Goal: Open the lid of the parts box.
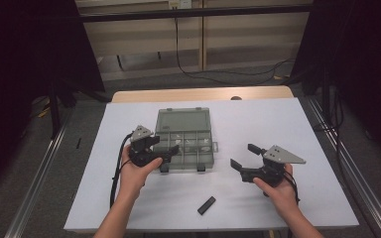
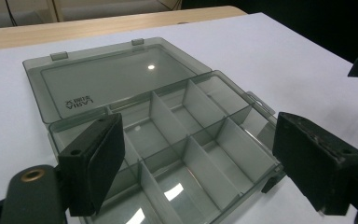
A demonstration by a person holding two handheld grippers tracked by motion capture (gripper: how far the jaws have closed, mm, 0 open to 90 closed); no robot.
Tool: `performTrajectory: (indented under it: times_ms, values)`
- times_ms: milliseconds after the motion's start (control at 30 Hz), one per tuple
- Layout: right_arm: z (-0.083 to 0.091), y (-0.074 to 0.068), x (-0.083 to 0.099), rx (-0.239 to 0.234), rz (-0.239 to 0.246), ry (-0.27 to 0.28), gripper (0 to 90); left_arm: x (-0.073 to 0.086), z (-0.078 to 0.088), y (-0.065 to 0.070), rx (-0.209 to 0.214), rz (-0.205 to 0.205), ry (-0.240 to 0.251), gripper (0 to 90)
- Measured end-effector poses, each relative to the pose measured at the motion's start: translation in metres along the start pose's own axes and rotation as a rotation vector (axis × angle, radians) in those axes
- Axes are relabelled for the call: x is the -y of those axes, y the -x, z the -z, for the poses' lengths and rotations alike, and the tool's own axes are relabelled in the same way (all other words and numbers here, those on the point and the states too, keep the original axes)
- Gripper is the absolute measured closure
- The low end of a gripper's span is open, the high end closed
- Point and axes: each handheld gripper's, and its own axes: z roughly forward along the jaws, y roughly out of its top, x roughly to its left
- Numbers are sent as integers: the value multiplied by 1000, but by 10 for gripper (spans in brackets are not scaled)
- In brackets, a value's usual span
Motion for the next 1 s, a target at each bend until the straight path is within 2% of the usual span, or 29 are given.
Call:
performTrajectory:
  times_ms: [67,233,267,400,667,1000]
  values:
    - [3,2,0,12,-1,-5,108,2,0,2,3,-17,-5,158]
    - [8,5,2,30,6,-12,96,8,-2,7,18,-28,-21,149]
    - [9,5,3,34,9,-14,94,9,-3,9,29,-20,-22,147]
    - [12,7,3,40,9,-5,85,11,-3,13,53,-39,-33,142]
    - [24,13,4,66,6,-3,67,16,-5,19,58,-72,-50,129]
    - [32,18,6,85,6,8,58,18,-9,30,112,-97,-81,123]
